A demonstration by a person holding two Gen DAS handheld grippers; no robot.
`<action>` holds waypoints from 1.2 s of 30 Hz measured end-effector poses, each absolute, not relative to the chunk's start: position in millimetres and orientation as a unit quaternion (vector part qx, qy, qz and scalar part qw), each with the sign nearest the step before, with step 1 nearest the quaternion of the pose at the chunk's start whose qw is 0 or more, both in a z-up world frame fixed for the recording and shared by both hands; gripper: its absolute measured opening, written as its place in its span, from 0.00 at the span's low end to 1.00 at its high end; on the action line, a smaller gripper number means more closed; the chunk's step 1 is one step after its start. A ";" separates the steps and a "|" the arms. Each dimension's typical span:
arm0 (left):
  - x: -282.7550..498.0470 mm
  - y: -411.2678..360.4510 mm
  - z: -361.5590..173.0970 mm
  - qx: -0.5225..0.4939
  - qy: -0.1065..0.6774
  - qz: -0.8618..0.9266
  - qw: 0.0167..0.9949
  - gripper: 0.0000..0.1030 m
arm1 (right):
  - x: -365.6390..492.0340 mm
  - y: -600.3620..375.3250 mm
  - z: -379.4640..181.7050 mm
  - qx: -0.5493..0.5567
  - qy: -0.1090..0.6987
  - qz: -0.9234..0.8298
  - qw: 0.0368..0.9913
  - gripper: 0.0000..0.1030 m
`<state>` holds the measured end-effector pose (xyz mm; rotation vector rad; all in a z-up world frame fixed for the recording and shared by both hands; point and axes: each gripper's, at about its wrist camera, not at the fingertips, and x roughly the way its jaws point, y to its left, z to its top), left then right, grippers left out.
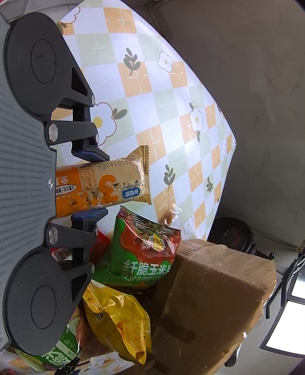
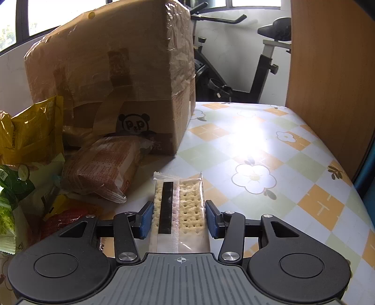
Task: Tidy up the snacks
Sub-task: 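Lift both snacks over the open box and open both tools to drop them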
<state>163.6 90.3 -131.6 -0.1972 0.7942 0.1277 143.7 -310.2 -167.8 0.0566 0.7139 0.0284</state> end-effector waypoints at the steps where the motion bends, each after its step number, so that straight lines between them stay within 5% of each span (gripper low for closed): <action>1: 162.4 89.9 -125.1 -0.096 0.379 0.057 0.919 0.42 | 140.5 -312.7 -165.1 0.035 0.347 0.011 0.937 0.42; 19: 154.8 43.9 -2.8 -0.056 0.225 -0.080 0.970 0.42 | 122.5 -326.7 -8.9 0.087 0.189 0.045 0.977 0.42; 27: 197.0 -2.3 32.3 -0.034 0.177 -0.122 0.976 0.42 | 188.7 -306.1 45.7 0.088 0.168 0.093 0.978 0.42; 36: 282.6 -50.1 42.5 0.018 0.168 -0.120 0.978 0.42 | 287.2 -266.7 41.6 0.064 0.183 0.084 0.977 0.42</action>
